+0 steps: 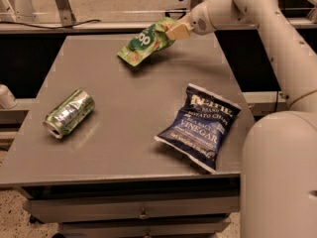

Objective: Pick green rice chip bag

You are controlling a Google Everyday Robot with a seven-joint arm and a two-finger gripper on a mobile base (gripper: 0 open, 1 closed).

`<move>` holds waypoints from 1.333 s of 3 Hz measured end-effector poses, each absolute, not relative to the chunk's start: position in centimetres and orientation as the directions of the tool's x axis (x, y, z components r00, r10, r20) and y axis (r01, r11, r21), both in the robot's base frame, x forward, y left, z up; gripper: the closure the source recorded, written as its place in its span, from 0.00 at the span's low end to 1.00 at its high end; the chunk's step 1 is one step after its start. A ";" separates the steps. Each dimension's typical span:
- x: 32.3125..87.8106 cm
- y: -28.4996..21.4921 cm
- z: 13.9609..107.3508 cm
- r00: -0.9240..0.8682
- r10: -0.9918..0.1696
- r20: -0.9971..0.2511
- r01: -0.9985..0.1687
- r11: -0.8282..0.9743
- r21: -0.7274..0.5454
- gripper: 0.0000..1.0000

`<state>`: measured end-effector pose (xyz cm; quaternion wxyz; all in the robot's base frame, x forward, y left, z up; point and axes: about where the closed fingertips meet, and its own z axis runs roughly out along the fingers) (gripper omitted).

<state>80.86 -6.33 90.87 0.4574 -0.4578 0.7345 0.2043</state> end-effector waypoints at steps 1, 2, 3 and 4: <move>77.7 -7.0 93.5 -0.179 -0.430 -0.885 -0.841 0.534 -0.089 1.00; 74.6 -7.5 95.3 -0.204 -0.367 -0.907 -0.809 0.585 -0.055 1.00; 72.4 -8.1 97.6 -0.204 -0.300 -0.932 -0.760 0.648 -0.042 1.00; 72.5 -8.0 97.5 -0.202 -0.295 -0.934 -0.754 0.656 -0.044 1.00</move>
Offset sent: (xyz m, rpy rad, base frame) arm -0.1090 -0.0274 0.0712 0.2001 -0.0047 -0.1996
